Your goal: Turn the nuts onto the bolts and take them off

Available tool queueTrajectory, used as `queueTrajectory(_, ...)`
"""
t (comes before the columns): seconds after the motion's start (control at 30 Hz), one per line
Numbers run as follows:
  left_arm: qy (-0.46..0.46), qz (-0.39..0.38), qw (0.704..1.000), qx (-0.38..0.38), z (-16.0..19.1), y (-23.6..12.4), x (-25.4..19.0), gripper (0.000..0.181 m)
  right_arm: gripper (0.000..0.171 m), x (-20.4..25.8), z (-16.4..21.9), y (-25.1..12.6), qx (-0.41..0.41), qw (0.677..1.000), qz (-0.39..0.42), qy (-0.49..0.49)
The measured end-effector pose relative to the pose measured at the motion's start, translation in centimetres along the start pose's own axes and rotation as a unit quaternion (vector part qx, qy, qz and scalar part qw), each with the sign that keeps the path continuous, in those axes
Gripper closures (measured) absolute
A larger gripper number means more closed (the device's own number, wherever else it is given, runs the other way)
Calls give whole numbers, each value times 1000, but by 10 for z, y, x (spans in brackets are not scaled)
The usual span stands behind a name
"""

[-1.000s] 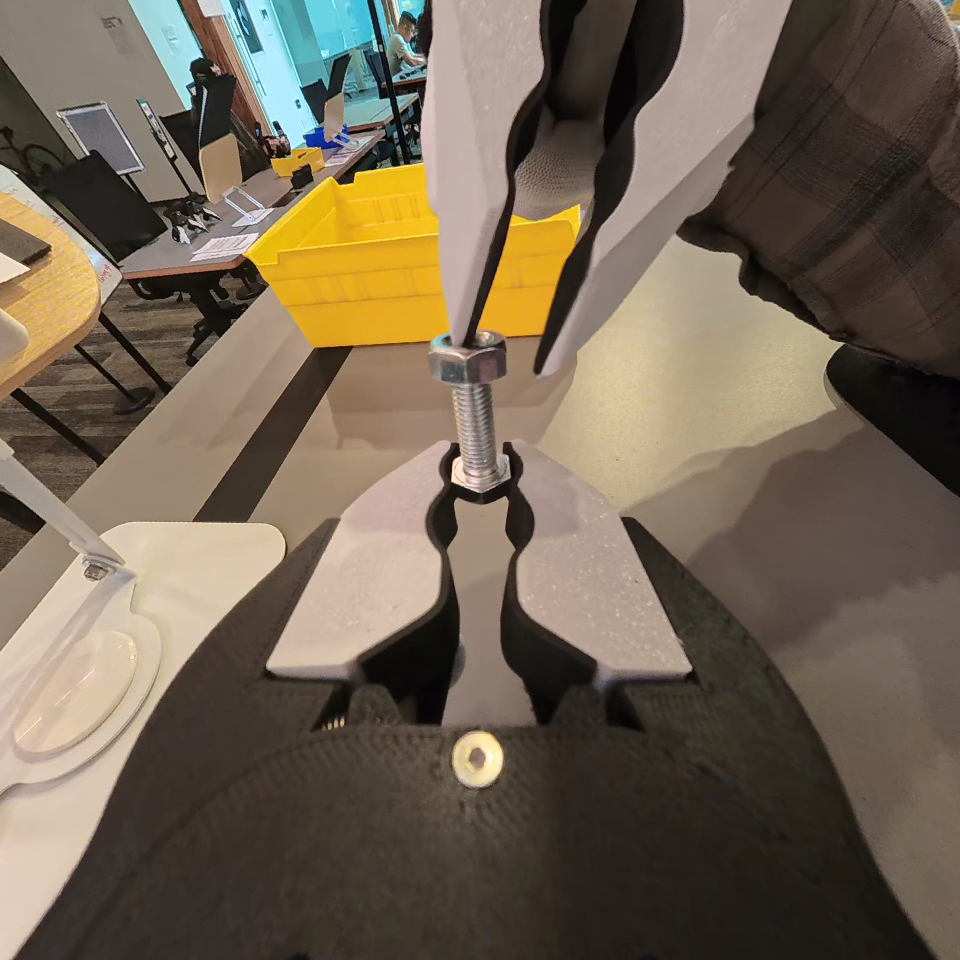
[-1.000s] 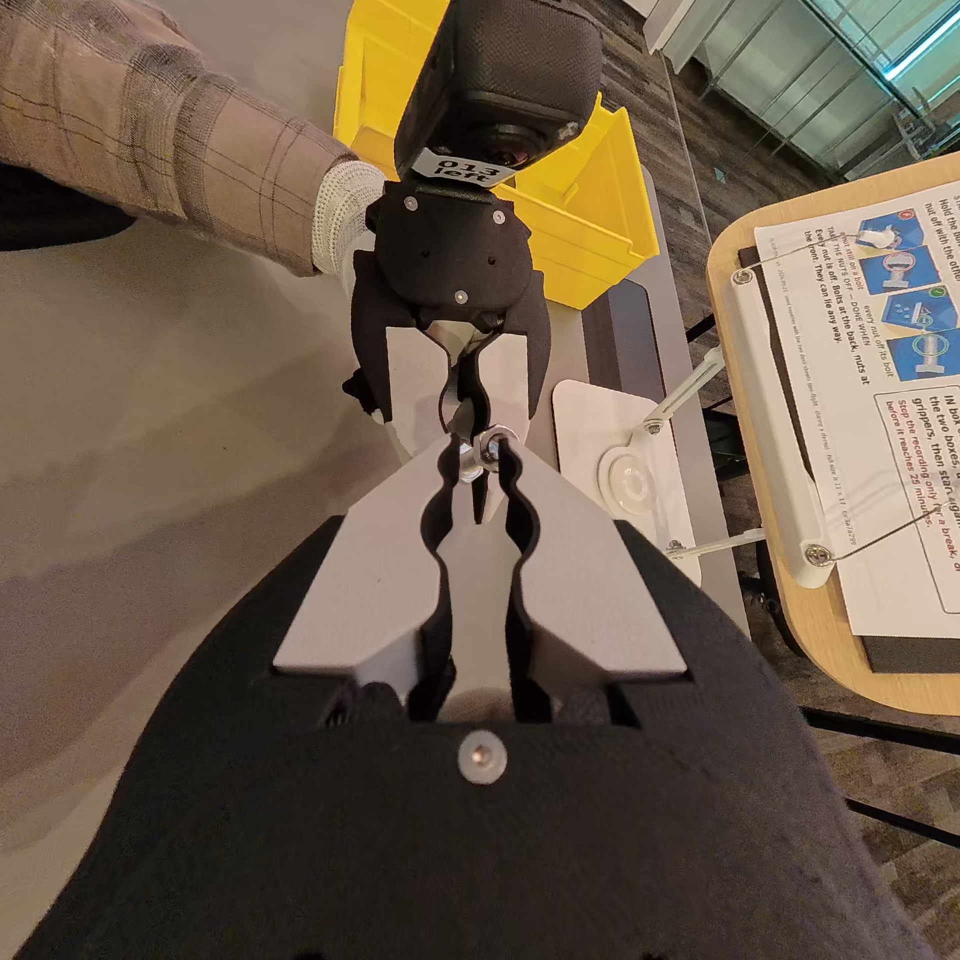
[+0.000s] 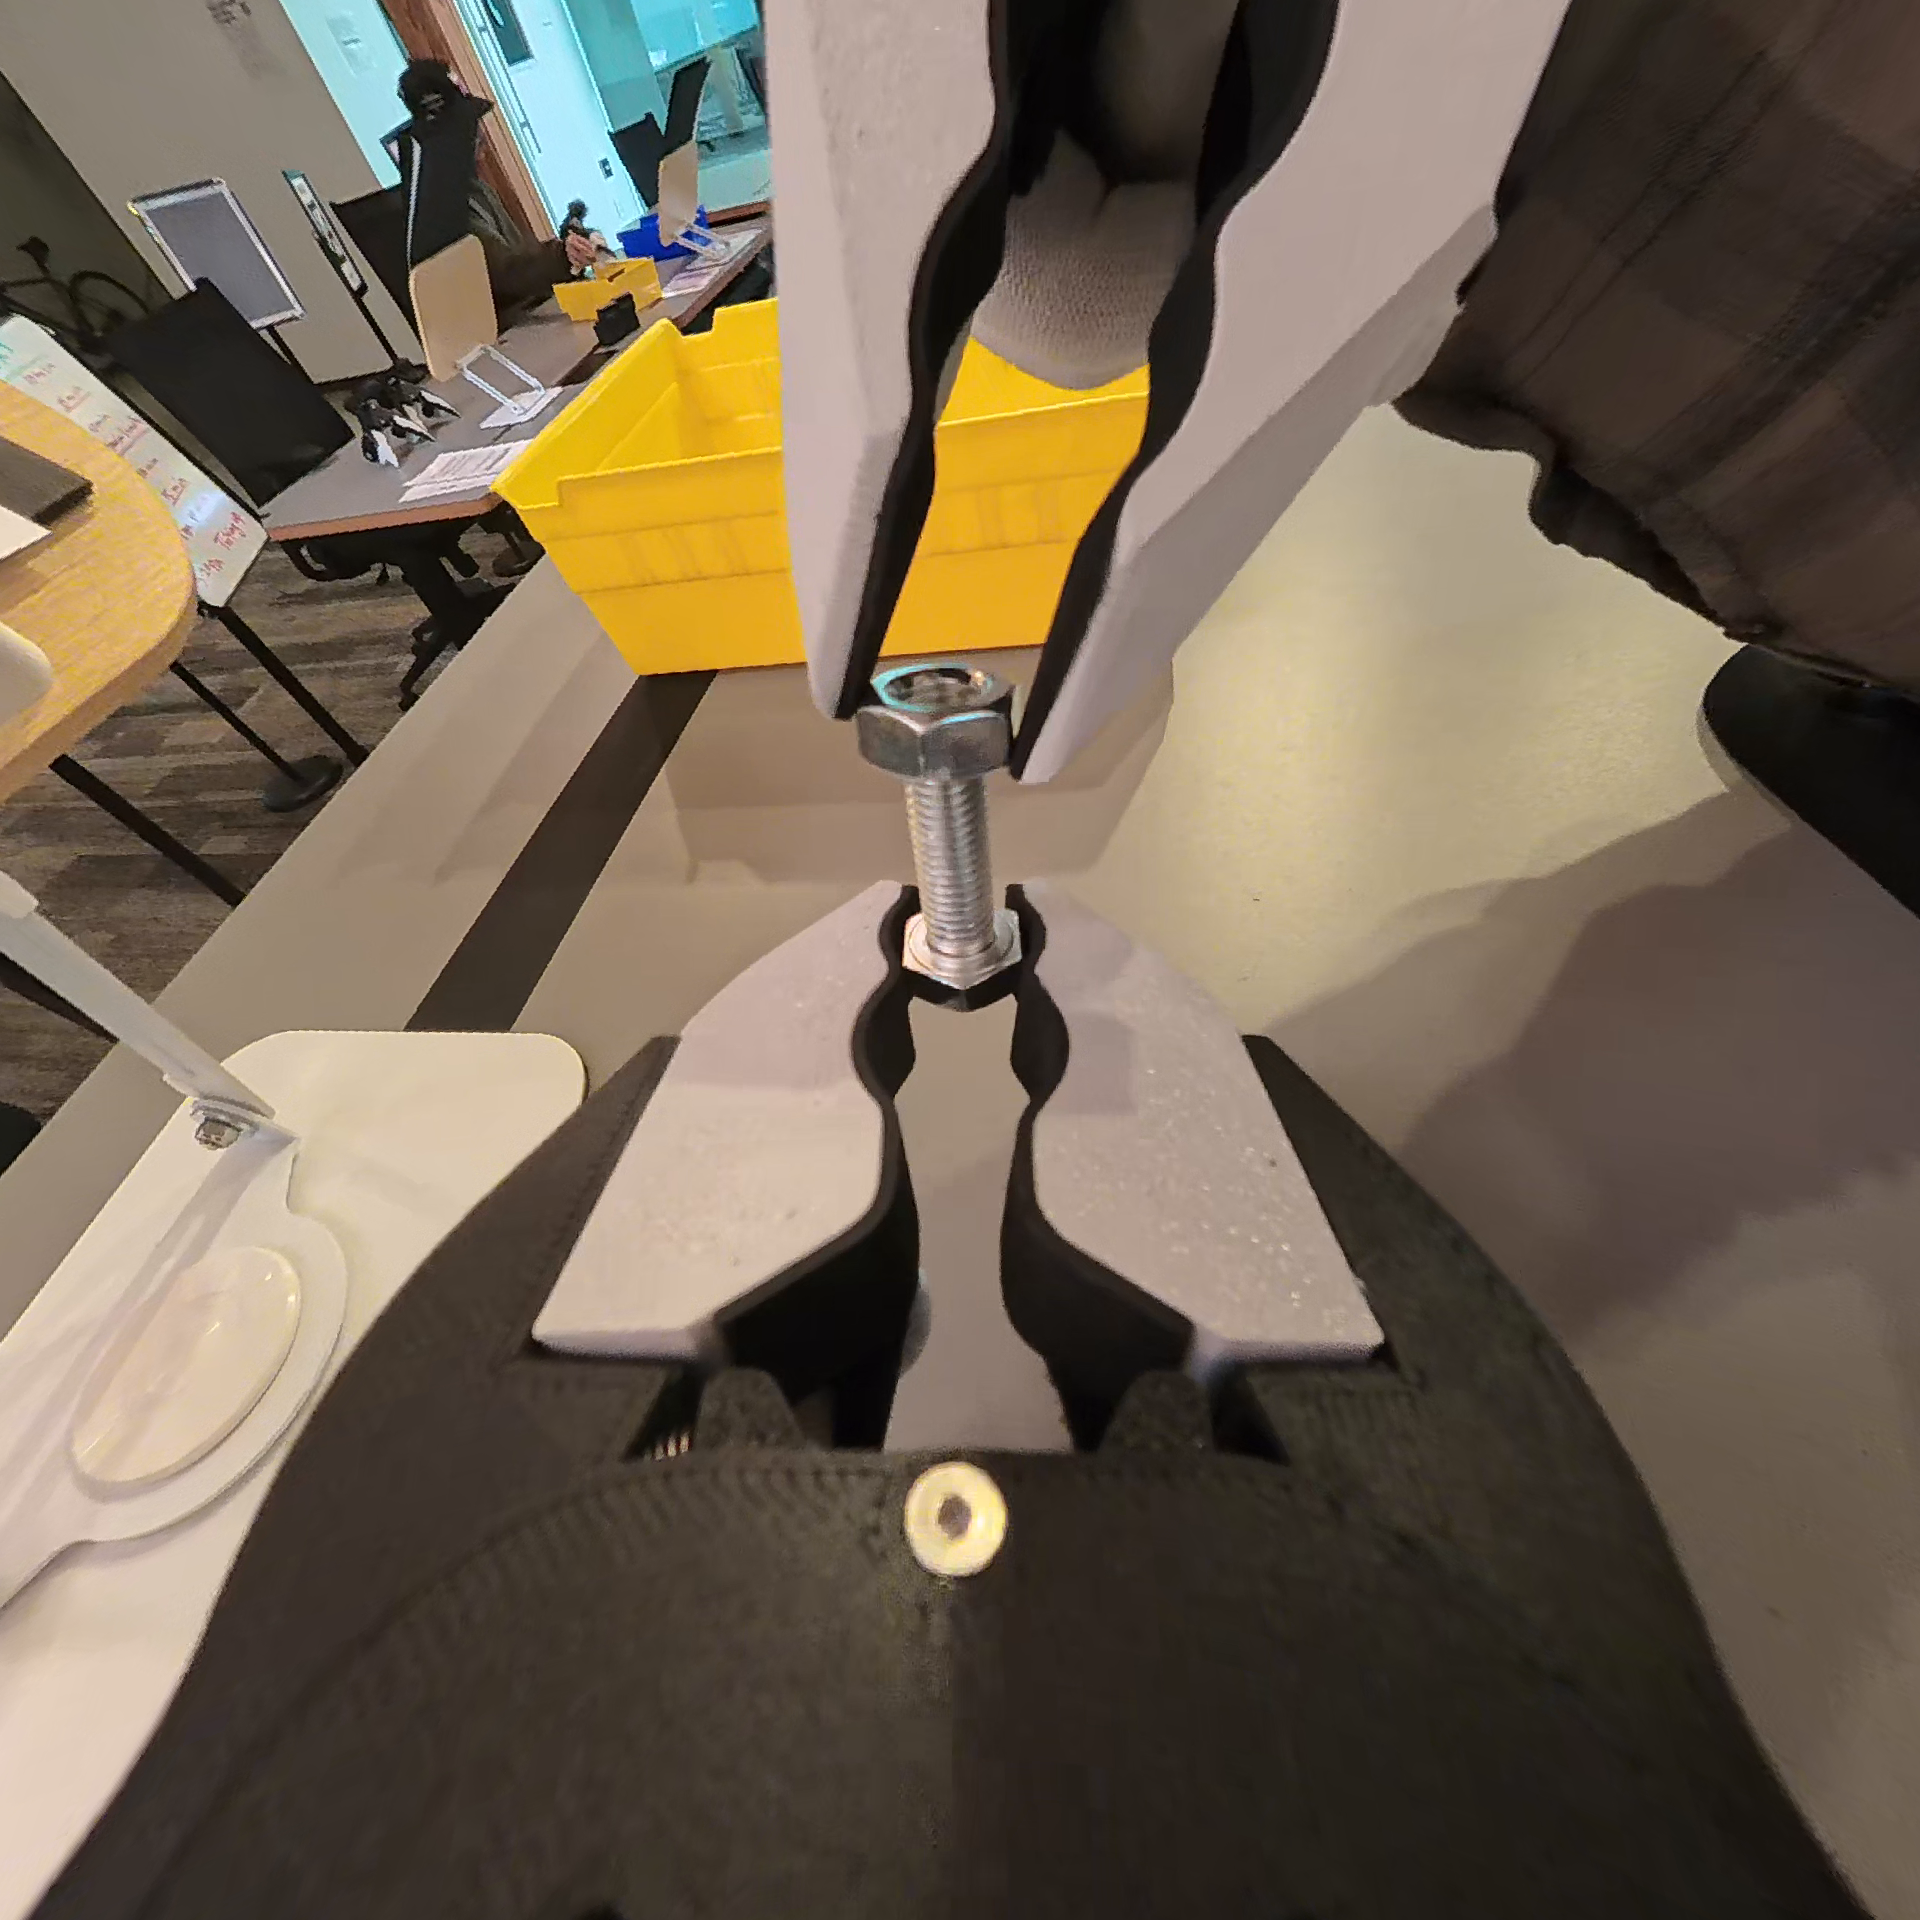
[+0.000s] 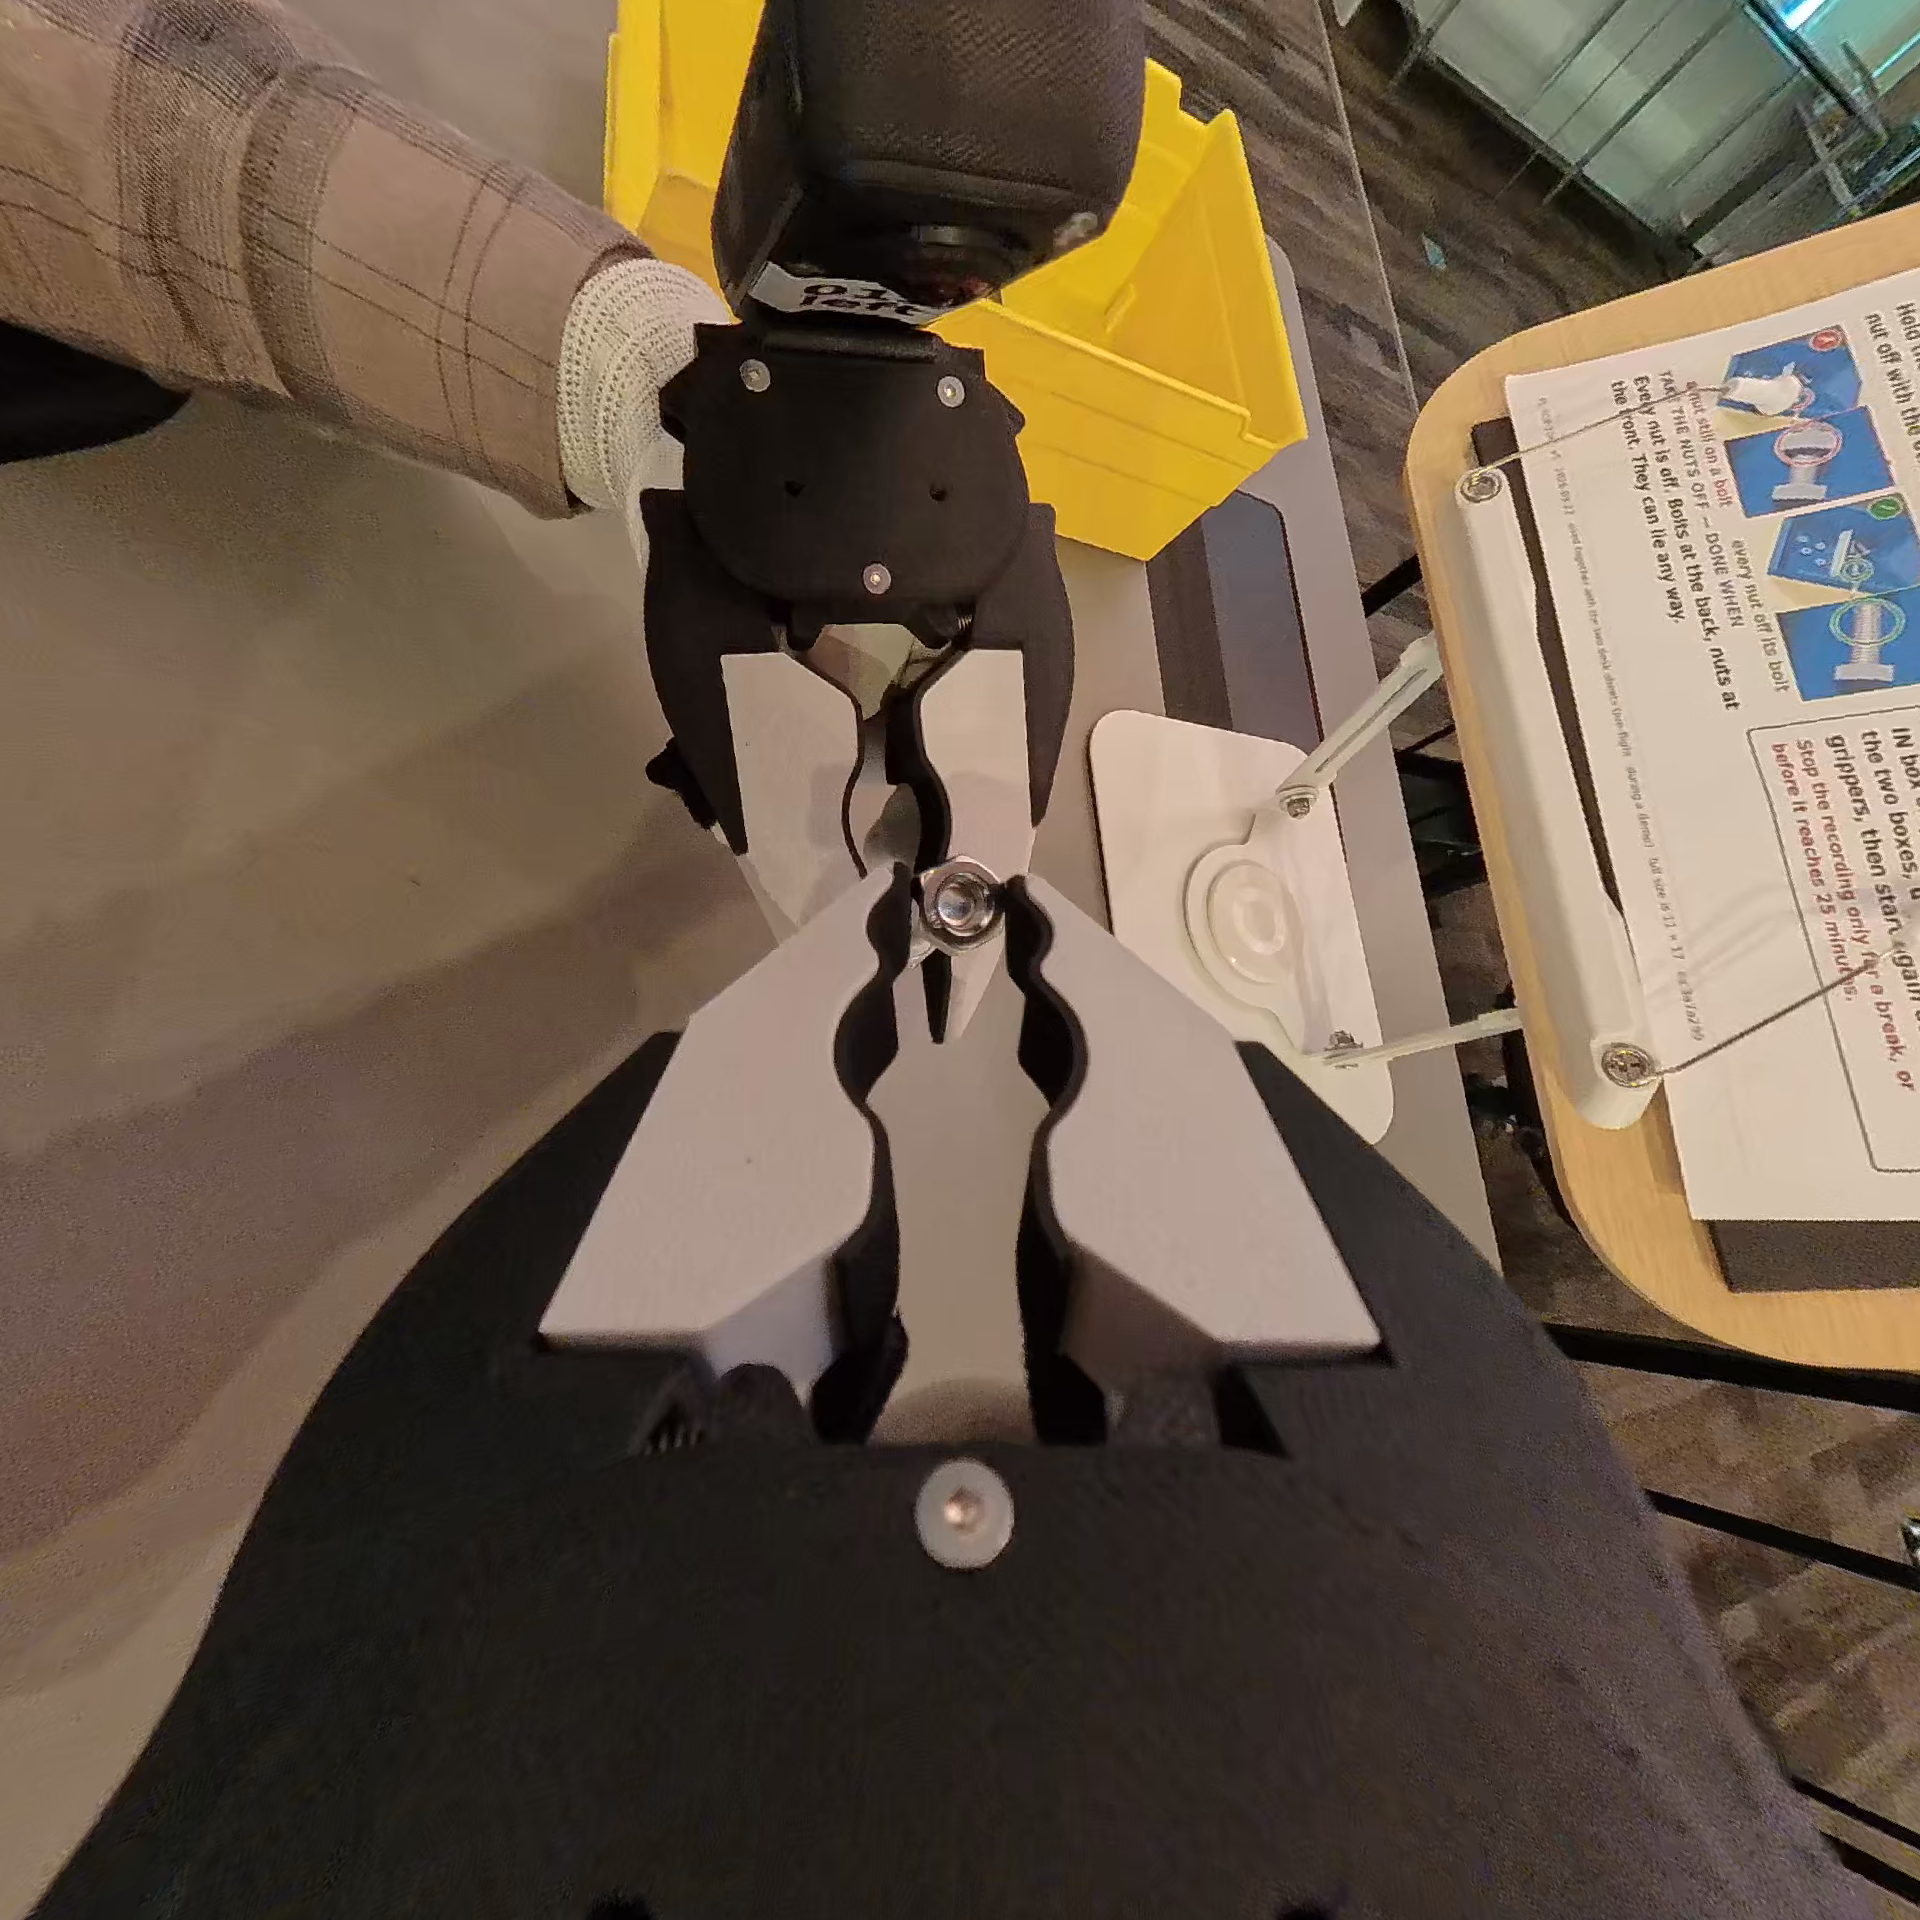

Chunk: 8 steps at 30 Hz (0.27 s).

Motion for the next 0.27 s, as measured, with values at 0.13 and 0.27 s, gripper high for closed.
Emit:
queueTrajectory(0.13,-9,5,1000,3,1,0,0,166,156,0,0,1,13,1000,6,-5)
queueTrajectory(0.27,-13,10,1000,11,3,1,-1,166,155,0,1,2,30,999,11,-12)
Point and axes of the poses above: each gripper's, where its closed fingertips meet, y out along the fingers, z out of its underside, x = y × z across the jaws, the point moved 4 cm from there along -y, back along the fingers, and after that the axes turned 13 degrees about -z, right-handed, at the moved point
